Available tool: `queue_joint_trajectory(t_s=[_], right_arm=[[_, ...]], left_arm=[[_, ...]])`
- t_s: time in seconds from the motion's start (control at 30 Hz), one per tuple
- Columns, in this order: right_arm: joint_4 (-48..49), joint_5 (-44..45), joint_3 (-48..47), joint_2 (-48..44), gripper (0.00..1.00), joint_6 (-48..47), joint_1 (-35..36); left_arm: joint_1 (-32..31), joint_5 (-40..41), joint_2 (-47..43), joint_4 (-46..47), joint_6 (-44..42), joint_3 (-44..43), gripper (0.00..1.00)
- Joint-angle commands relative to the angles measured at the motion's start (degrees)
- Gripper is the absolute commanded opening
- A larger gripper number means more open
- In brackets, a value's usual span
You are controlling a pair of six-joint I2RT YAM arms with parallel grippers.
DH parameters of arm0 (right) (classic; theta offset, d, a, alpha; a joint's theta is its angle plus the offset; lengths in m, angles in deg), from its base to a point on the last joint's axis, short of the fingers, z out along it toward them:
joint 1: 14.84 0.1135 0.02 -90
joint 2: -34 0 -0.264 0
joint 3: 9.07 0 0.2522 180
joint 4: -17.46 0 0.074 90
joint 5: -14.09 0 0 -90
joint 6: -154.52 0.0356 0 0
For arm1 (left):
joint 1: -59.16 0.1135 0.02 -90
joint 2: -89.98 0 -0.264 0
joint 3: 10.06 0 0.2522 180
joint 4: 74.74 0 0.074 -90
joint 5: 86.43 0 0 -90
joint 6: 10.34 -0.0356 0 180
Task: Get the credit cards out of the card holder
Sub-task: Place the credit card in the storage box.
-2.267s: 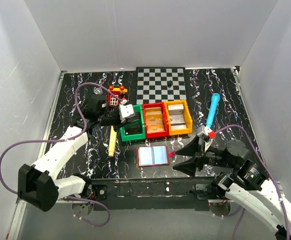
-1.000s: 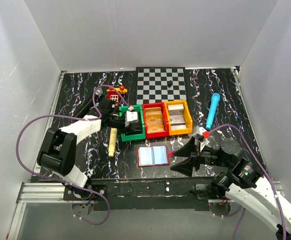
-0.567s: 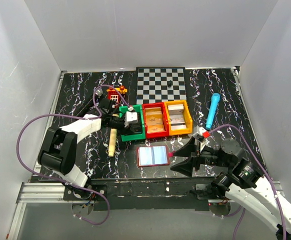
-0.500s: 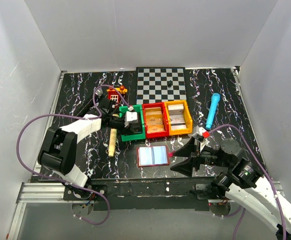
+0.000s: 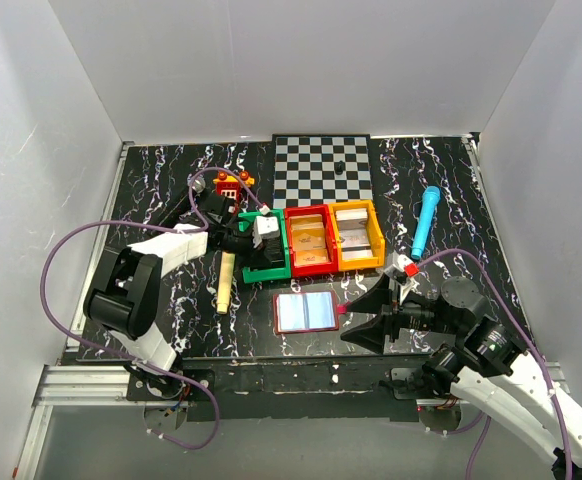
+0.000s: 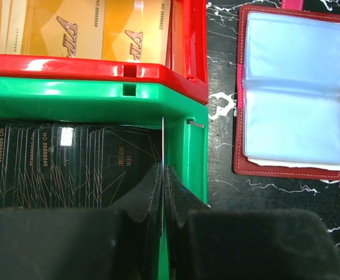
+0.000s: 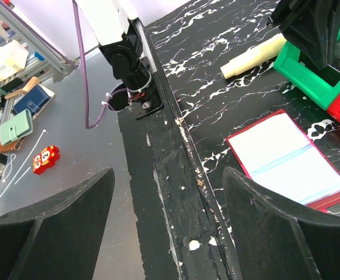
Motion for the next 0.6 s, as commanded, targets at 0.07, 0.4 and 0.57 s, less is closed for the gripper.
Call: queue_joint_trajectory(t_s=[0.07, 0.4, 0.57], right_arm=[[1.3, 0.2, -1.6, 0.3, 0.82, -1.5, -0.3], [0.9, 0.3, -1.5, 0.3, 0.83, -2.1, -0.3], [0.5, 0.4, -1.5, 0.3, 0.83, -2.1, -0.3]], left_arm=[[-0.3, 4.7, 1.7, 0.3, 1.7, -0.9, 0.00], [-0.1, 7.9, 0.7, -0.9, -2.3, -1.2, 0.00], [0.6, 8.2, 0.6, -0.8, -3.1, -2.0, 0.00]])
